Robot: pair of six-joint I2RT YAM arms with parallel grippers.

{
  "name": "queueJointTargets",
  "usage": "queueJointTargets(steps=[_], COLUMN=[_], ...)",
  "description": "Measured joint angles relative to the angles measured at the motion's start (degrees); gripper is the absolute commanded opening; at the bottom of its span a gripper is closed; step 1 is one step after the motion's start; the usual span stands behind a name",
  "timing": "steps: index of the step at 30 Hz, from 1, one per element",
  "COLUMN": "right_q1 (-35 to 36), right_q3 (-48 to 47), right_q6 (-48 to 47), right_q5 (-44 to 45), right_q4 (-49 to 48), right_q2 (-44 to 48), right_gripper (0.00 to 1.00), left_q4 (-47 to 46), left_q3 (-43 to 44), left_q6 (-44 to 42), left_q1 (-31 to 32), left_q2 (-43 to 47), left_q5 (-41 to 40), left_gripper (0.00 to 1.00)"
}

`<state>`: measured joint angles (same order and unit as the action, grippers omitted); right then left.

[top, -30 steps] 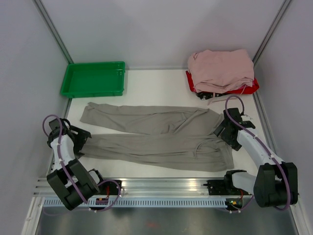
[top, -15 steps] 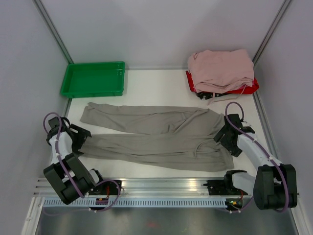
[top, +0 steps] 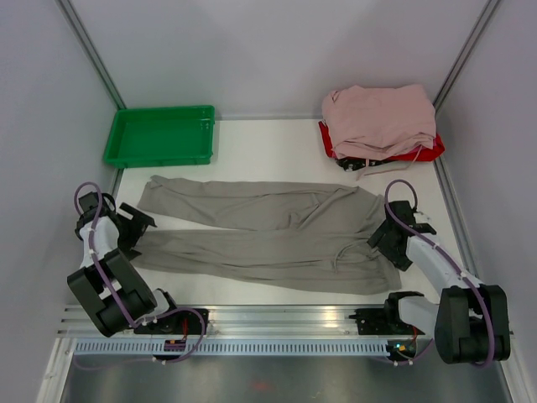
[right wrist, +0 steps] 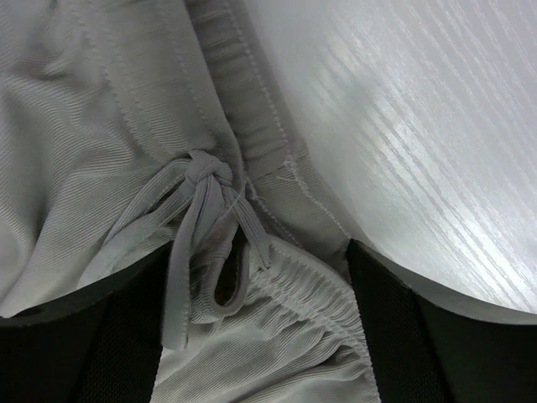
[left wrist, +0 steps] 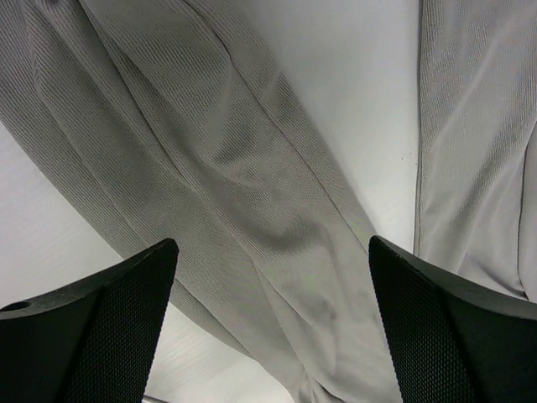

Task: Fold and stack the trousers
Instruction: Flatten the trousers out

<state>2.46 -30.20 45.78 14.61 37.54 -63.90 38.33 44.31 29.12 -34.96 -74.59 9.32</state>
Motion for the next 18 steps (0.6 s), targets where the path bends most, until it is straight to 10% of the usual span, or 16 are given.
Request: queueJointTargets(steps=[1,3,4,18], right_q1=[0.0,0.0,0.0,-11.8], right_q3=[0.5,0.8,0.8,-5.4], right_q6=[-0.2,-0.8,-0.2,1.2], right_q5=[0.3,1.6,2.8,8.4], right_q4=[-0.6,-0.7,-0.8,-0.6], right_q2=[-0.2,-0.9,-1.3,-10.9], right_gripper=[0.75,0.26,0.22,0.2], left_q4=[0.0,0.0,0.1,0.4], left_q3=[0.0,0.0,0.1,3.2], left_q6=[-0.2,-0.6,-0.8,-3.3], left_q1=[0.0,0.0,0.0,0.0], left_q2=[0.0,0.0,0.0,-1.9], left_q5=[0.1,0.0,-0.1,-2.4], left_gripper=[1.0,1.0,1.0,1.0])
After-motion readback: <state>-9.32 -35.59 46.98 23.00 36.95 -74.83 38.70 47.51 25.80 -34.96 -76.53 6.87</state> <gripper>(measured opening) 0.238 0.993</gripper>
